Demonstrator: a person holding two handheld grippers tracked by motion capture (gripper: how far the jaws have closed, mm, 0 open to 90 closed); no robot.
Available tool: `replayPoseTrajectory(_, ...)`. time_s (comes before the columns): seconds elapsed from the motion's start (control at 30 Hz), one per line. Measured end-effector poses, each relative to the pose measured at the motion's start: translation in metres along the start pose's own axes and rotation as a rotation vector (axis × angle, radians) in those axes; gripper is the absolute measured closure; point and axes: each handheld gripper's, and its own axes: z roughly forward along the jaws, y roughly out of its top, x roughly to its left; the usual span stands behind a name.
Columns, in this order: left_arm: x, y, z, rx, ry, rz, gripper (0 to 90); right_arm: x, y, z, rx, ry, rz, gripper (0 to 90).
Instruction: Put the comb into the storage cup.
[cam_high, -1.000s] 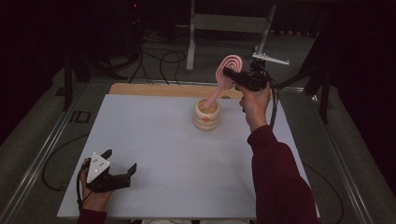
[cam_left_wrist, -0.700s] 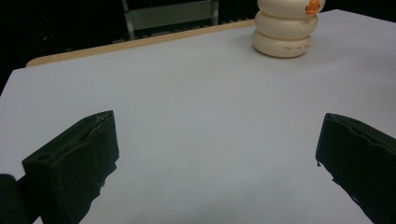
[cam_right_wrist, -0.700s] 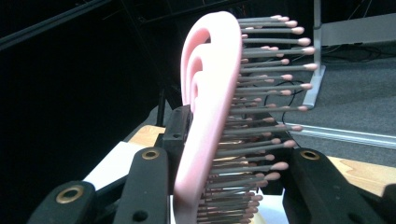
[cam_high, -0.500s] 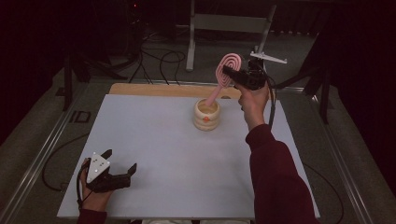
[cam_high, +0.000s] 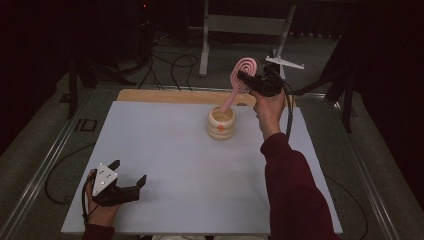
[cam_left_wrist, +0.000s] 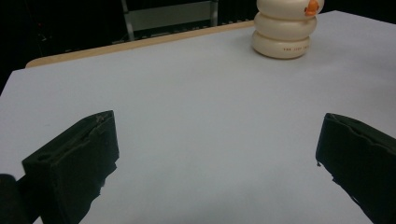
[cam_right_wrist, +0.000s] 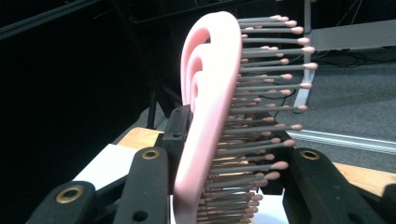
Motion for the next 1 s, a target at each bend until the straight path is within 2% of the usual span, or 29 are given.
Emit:
replayPoseTrajectory(0.33, 0.0, 0.0, 0.0, -0.001, -0.001, 0.0, 0.1, -0.004, -0.006, 0.005, 0.003, -0.023, -0.001, 63.7)
replayPoseTrajectory(1.0, 0.0, 0.0, 0.0, 0.001, -0.003, 0.001, 0.1, -0.005, -0.016, 0.011, 0.019, -0.013, 0.014, 63.7)
